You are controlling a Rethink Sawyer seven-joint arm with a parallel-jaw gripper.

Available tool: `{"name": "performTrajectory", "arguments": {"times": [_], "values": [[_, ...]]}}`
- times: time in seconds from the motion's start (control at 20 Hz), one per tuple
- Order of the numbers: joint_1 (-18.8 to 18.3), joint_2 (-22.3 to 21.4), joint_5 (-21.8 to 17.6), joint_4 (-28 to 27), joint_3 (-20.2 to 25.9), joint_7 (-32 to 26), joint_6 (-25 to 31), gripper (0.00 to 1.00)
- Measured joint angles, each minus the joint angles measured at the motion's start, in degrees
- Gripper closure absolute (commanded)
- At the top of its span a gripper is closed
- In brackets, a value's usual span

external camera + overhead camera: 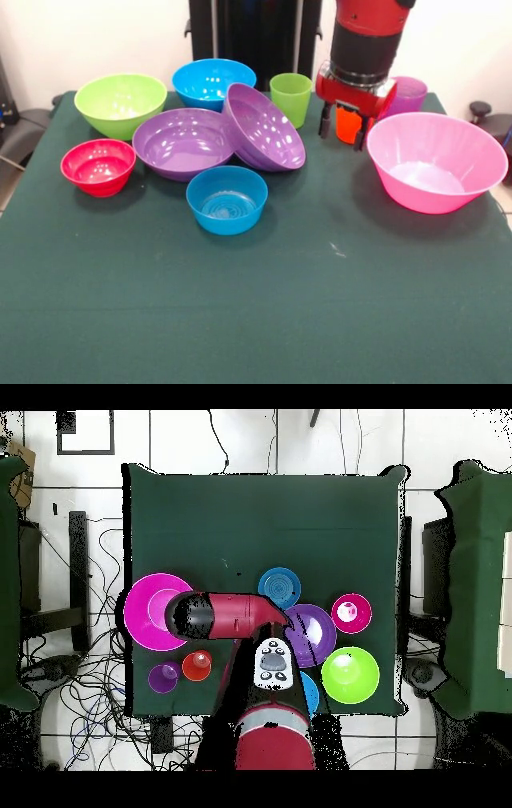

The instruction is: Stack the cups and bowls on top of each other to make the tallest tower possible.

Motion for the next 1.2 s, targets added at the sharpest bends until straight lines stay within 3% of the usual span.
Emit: {"name": "performTrajectory", "arguments": {"times": [0.4,1.2], "values": [[0.2,-4.7,0.8,0.7,0.5,0.0,0.0,0.0],[4.6,-2.3,2.5,0.8,1.2,0.0,-1.2,0.0]]}}
